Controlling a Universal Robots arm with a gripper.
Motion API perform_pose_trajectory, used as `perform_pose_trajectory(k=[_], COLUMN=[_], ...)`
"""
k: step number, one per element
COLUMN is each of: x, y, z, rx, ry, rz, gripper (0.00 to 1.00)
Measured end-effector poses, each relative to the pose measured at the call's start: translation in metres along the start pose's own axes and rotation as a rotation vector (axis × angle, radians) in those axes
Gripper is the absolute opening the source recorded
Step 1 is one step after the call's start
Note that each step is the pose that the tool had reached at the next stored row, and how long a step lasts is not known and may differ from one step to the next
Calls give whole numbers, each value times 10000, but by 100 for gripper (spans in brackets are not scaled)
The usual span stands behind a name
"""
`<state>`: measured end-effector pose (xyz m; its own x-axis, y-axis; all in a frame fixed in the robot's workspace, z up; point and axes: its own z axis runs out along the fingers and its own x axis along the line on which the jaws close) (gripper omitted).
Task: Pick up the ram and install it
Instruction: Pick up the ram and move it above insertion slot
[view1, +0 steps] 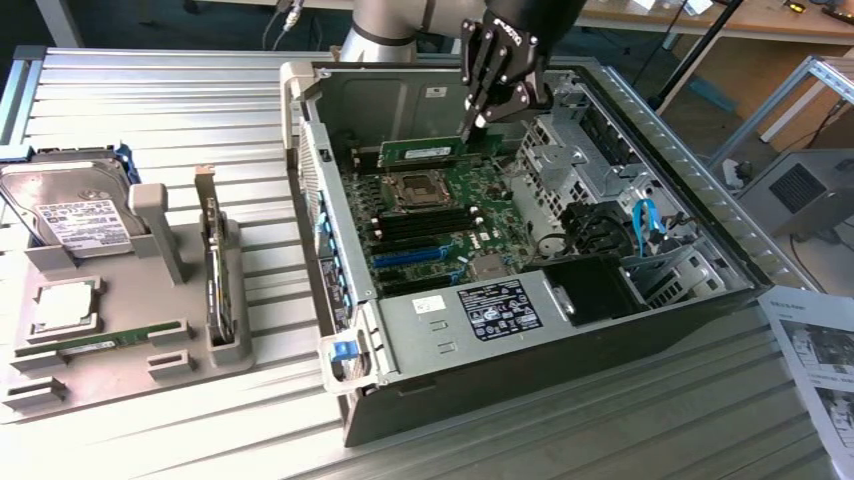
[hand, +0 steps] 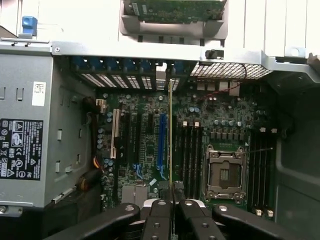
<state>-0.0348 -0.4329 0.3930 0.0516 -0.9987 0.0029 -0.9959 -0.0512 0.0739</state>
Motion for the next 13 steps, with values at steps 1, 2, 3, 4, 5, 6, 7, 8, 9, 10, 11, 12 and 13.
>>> perform_pose_trajectory(k=[1, 2, 3, 4, 5, 6, 7, 8, 9, 10, 11, 12, 13], x=[-31, -64, -95, -128, -165, -185, -199, -199, -199, -199, -200, -200, -200], y=[-2, -4, -6, -8, -10, -10, -12, -12, -12, -12, -11, -11, -11], z=[2, 4, 5, 8, 11, 12, 11, 11, 11, 11, 11, 11, 11], rx=[0, -1, -2, -2, -2, -2, -2, -1, -1, -1, -2, -2, -2], ry=[7, 19, 31, 43, 55, 58, 61, 61, 61, 61, 62, 62, 62], rz=[0, 1, 2, 3, 4, 5, 5, 4, 3, 4, 5, 5, 5], gripper=[12, 12, 12, 12, 12, 12, 12, 12, 12, 12, 12, 12, 12])
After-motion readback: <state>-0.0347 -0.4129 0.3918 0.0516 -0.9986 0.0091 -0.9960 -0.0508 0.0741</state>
